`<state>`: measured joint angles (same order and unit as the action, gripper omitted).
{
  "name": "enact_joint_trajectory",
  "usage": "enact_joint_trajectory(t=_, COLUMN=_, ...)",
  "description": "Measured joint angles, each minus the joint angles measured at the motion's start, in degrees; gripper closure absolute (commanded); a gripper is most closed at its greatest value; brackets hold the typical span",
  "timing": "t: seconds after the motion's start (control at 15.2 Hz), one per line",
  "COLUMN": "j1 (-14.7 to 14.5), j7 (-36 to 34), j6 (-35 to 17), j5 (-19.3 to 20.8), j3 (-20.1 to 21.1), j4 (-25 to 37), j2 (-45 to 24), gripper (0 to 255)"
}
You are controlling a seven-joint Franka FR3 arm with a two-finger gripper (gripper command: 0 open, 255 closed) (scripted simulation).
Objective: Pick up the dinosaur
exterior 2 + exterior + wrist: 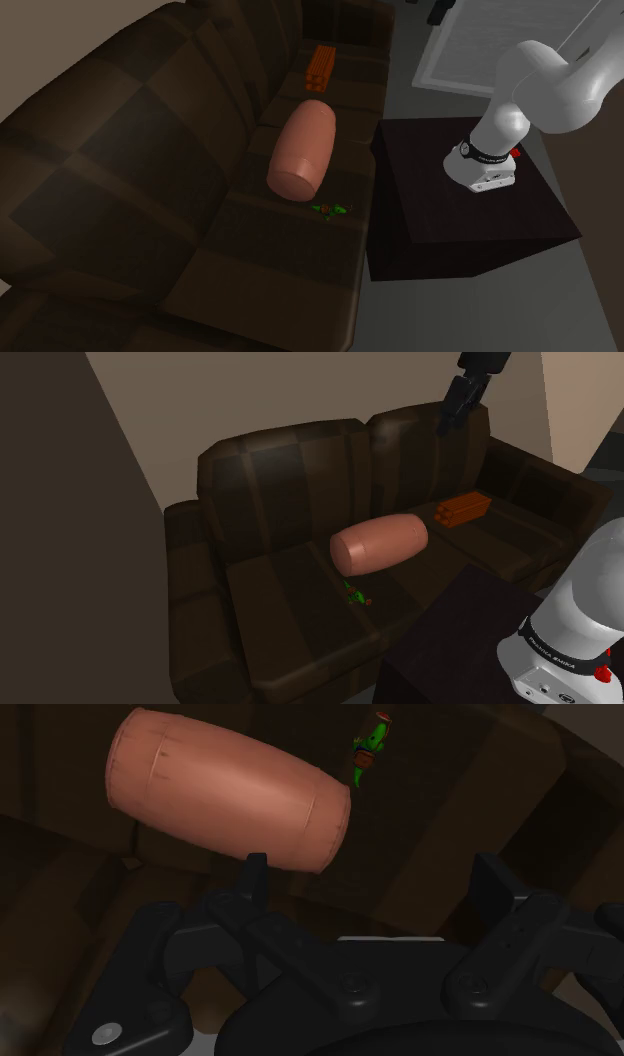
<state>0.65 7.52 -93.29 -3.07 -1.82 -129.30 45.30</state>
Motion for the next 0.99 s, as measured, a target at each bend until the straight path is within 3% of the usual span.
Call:
enact_joint_trajectory(t=0.4, j1=-0.37, j7=-1.34, j6=-6.31, j5=-0.81, j3=1.51, j4=-5.96, j2=-1.49, gripper=0)
enact_joint_trajectory(t=0.99, j1=-1.20, j7=-3.17, j6=-21.88, j5=-2.35, j3=3.98, j4=-16.05, j2=-9.57, gripper=0)
